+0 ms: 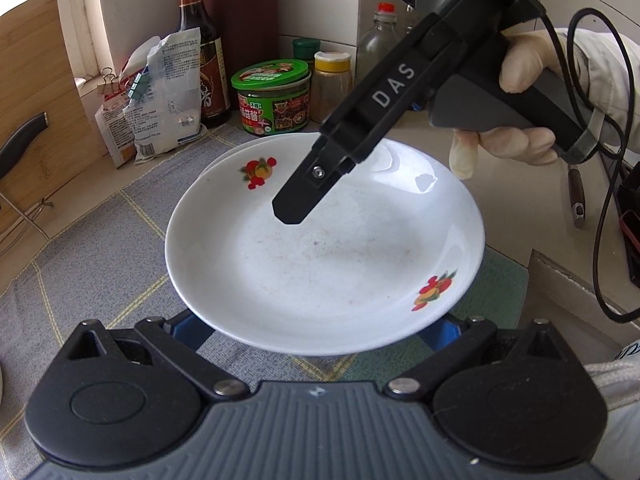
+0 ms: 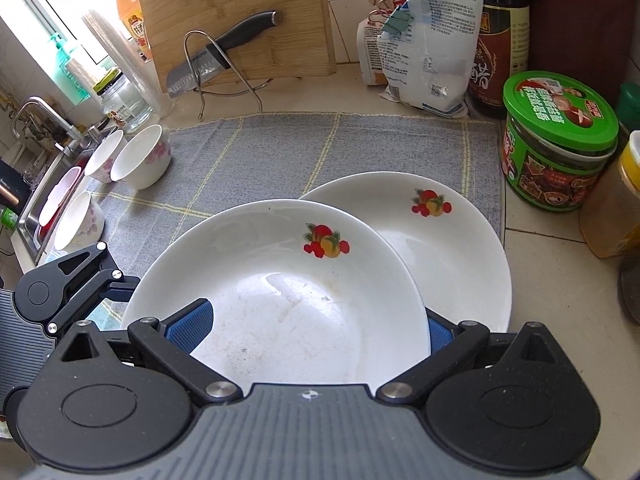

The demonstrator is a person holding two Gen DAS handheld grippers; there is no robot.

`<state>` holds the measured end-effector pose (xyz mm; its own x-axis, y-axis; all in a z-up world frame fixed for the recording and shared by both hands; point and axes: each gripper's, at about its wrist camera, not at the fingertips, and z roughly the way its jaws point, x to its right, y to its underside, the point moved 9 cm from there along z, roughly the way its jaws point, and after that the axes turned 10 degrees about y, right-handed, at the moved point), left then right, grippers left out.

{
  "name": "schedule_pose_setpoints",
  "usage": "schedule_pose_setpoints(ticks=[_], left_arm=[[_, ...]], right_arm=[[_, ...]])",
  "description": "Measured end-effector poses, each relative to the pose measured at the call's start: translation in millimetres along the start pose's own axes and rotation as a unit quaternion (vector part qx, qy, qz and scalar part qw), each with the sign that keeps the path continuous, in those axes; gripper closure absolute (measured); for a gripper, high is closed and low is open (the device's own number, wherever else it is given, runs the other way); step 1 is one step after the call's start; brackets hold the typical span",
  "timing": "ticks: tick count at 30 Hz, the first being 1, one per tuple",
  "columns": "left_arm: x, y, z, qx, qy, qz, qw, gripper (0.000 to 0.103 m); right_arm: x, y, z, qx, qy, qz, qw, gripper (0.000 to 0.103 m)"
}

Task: Organize plates and bowls
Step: 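Carry the scraped plate with the left tool over the plate stack, then lower the plate onto the stack and open the left tool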

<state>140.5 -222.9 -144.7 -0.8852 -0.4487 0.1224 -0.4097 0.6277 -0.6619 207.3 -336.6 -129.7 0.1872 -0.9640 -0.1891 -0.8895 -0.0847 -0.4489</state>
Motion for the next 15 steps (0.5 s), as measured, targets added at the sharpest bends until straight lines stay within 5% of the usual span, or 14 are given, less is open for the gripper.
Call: schedule_pose_setpoints(ticks=[15], left_arm=[[-3,-5,17,-0.014,0.011,-0.005,0.9998,0.001]], right_arm=[[18,2,12,-0.010,0.002,0.009,1.000,0.000]])
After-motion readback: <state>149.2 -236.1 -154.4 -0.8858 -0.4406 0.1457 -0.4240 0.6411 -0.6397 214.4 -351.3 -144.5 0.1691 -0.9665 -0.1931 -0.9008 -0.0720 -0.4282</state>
